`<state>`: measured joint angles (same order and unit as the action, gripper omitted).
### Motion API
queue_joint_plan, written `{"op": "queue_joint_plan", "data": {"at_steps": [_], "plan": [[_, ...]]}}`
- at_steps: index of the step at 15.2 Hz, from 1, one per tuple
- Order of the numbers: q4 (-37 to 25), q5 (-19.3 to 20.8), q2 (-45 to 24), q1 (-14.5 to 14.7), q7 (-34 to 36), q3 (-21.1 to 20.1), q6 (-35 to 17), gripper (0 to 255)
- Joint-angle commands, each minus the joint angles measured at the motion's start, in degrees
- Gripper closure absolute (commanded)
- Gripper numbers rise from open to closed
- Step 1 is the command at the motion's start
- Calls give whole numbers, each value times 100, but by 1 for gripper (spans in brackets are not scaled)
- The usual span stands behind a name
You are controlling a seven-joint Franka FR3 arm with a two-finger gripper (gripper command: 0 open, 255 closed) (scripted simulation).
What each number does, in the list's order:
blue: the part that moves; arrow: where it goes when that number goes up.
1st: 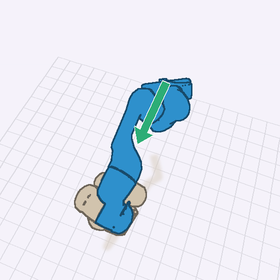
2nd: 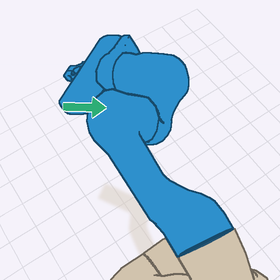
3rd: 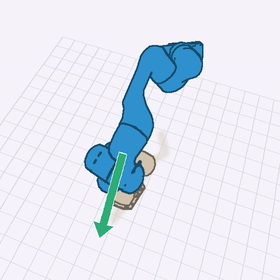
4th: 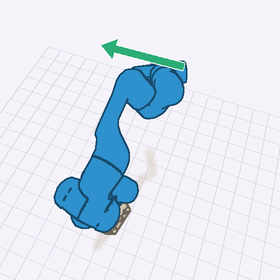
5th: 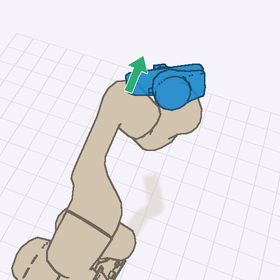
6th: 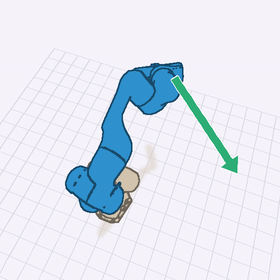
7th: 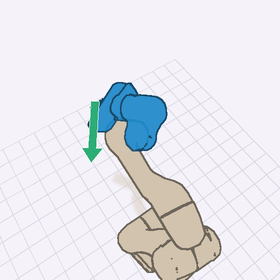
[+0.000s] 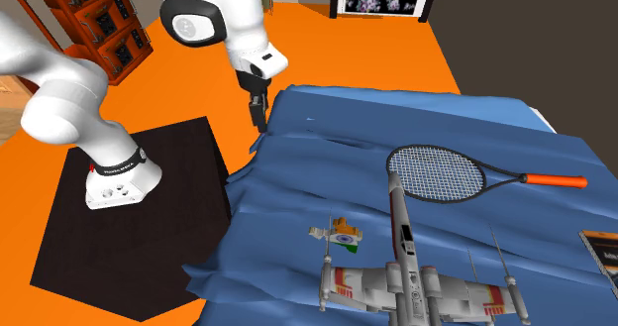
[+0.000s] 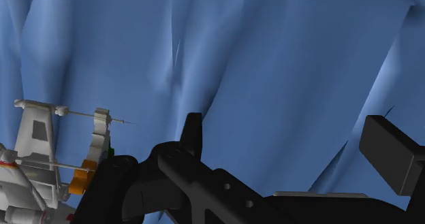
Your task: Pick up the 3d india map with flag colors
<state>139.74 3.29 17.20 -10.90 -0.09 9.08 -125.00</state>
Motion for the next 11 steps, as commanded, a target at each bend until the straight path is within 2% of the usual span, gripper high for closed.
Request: {"op": "queue_joint_plan", "data": {"at_steps": [1,6,11], "plan": [[-63,15,-309,-76,-62,110,-280,0],[-415,-82,-1242,-247,-292,386,-921,0],[-919,-352,-2212,-443,-593,595,-1434,0]]}}
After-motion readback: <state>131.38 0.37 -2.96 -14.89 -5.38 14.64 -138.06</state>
